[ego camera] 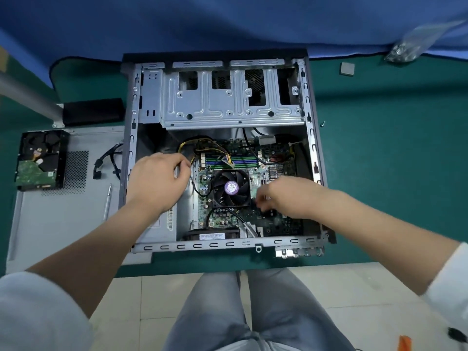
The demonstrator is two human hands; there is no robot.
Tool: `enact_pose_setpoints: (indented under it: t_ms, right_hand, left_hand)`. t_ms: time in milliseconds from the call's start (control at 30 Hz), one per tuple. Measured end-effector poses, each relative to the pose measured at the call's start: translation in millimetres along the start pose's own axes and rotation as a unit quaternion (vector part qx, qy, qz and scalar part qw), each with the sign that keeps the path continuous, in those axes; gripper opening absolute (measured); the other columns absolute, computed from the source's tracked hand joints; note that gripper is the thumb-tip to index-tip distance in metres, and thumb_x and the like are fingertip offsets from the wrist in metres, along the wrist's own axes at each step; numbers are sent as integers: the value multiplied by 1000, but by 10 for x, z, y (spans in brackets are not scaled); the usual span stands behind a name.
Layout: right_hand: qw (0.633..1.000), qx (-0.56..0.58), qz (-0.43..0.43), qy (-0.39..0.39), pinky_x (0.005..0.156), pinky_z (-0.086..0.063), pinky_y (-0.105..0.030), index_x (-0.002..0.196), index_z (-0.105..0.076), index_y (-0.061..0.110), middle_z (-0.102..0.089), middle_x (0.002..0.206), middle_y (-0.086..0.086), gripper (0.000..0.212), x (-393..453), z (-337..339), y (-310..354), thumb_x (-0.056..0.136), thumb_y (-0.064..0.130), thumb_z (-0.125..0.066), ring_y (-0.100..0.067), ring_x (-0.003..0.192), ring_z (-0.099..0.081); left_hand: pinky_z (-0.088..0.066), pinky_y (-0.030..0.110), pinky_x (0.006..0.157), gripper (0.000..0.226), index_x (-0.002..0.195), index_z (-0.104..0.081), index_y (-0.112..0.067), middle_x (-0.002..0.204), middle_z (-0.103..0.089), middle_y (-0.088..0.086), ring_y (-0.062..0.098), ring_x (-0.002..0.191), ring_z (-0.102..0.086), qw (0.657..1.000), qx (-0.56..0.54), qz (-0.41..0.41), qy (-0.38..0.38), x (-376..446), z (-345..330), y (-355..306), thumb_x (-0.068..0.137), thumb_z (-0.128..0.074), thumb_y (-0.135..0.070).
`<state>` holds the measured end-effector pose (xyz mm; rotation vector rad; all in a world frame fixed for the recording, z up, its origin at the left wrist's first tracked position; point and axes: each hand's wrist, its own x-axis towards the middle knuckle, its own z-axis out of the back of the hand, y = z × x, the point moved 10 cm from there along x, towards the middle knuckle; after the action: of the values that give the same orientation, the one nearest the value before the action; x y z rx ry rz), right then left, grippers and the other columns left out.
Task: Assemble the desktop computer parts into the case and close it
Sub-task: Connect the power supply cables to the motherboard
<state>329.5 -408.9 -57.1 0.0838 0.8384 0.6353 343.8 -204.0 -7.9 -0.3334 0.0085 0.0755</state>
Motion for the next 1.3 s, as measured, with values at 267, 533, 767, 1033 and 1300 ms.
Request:
enact_pose_setpoints:
  t_ms: [267, 533, 767, 1033, 1300]
  right_hand:
    - [934, -209, -201, 210, 76, -36, -25, 139, -44, 12, -52, 132, 0, 43, 268, -620, -333, 97, 9, -45, -16, 100, -51]
    - [925, -267, -213, 169, 73, -45, -26, 125, -52, 3, -61, 110, -2, 32, 119, -706, -426, 94, 8, -52, -12, 72, -47]
    - [925, -292, -202, 137, 70, -39, -27, 111, -59, 10, -54, 81, 3, 18, 129, -607, -392, 96, 13, -50, -11, 65, -46]
    - [914, -341, -182, 124, 58, -31, -25, 74, -44, 13, -42, 66, 3, 22, 174, -589, -367, 96, 14, -45, -11, 56, -36]
    - [917, -332, -181, 124, 54, -30, -24, 82, -46, 13, -41, 67, 2, 13, 164, -564, -372, 94, 9, -45, -12, 56, -35]
  left_hand:
    - [-29, 28, 62, 22, 83, -71, -20, 62, -44, -9, 17, 65, -43, 1000, 14, 18, 7, 7, 9, 18, 91, -51, -23]
    - [-35, 29, 65, 24, 83, -71, -18, 70, -64, 2, 23, 70, -54, 1000, 17, 11, -1, 5, -4, 28, 91, -49, -24]
    - [-42, 33, 71, 27, 87, -71, -19, 76, -67, 3, 24, 76, -58, 1000, 17, 20, 17, 14, -50, 51, 92, -45, -26]
    - [-43, 33, 70, 27, 87, -71, -20, 72, -65, 3, 24, 73, -57, 999, 9, 28, 19, 8, -57, 61, 92, -46, -25]
    - [-44, 34, 69, 29, 86, -71, -21, 72, -64, 4, 24, 71, -57, 999, 10, 33, 26, 16, -80, 85, 92, -43, -28]
